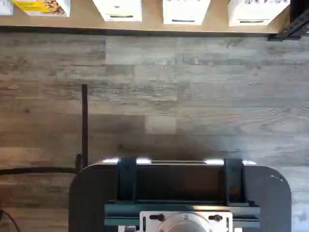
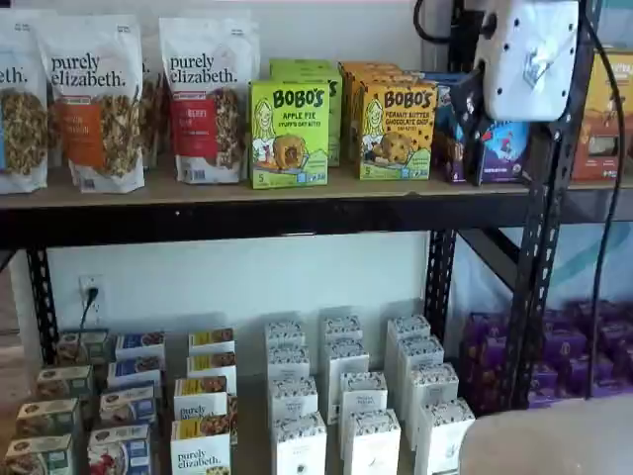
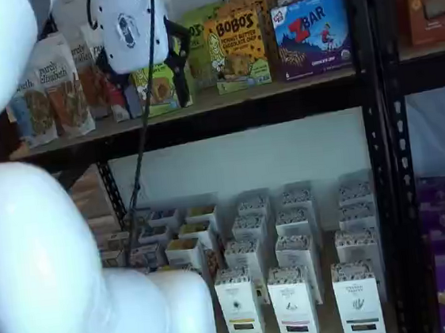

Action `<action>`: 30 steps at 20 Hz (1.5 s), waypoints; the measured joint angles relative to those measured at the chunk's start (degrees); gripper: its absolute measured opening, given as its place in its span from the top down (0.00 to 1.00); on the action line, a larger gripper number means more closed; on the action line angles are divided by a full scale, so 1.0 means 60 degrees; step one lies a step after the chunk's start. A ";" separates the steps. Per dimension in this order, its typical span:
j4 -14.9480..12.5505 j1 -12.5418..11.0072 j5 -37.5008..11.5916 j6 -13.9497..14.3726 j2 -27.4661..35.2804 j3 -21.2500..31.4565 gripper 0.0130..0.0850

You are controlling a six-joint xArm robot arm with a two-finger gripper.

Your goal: Pick up the white box with a yellow strip in the middle, on the bottom shelf, the fourth box from the left

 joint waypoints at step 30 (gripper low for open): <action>-0.1199 0.1151 -0.2769 0.0918 -0.0616 0.2231 0.00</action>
